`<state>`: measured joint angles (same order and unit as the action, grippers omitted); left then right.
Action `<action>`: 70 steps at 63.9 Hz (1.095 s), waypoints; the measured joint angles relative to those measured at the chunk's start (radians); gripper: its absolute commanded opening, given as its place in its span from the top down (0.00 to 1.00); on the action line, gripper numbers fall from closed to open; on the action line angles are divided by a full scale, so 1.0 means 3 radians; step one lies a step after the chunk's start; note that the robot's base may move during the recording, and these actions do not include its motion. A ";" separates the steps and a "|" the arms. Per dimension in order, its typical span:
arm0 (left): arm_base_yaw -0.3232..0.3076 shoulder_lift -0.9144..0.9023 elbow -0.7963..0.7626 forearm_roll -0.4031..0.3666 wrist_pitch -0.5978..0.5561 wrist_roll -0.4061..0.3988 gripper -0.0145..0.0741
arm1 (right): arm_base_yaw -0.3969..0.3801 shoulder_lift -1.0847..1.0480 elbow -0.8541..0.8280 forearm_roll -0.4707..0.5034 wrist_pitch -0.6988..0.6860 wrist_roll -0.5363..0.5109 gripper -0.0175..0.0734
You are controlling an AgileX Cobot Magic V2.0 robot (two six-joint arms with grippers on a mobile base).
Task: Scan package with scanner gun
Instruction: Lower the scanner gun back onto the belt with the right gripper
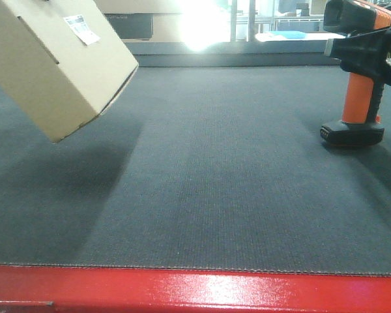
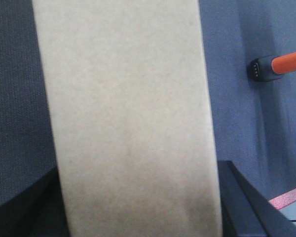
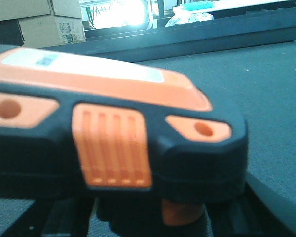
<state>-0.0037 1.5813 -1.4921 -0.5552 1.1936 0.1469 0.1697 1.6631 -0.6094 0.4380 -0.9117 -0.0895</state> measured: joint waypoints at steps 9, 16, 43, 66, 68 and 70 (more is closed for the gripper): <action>0.0000 0.0000 0.0000 0.0000 0.0000 0.0000 0.96 | 0.0000 0.0000 0.0000 0.0000 0.0025 0.0000 0.98; 0.0000 0.0000 0.0000 0.0000 0.0000 0.0000 0.96 | 0.0000 0.0000 0.0000 -0.0007 0.0070 0.0000 0.98; 0.0000 0.0000 0.0000 0.0000 0.0000 0.0000 0.96 | 0.0000 0.0000 0.0000 -0.0012 0.0083 0.0000 0.90; 0.0000 0.0000 0.0000 0.0000 0.0005 0.0000 0.96 | 0.0000 0.0000 -0.0006 -0.0025 0.0162 0.0007 0.18; 0.0000 0.0000 0.0000 0.0000 0.0005 0.0000 0.96 | 0.0000 0.0000 -0.0006 -0.0025 0.0176 0.0007 0.18; 0.0000 0.0000 0.0000 0.0000 0.0005 0.0000 0.96 | 0.0000 0.0000 -0.0006 -0.0025 0.0187 0.0007 0.18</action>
<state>-0.0037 1.5813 -1.4921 -0.5552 1.1952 0.1469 0.1697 1.6631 -0.6112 0.4305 -0.8557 -0.0874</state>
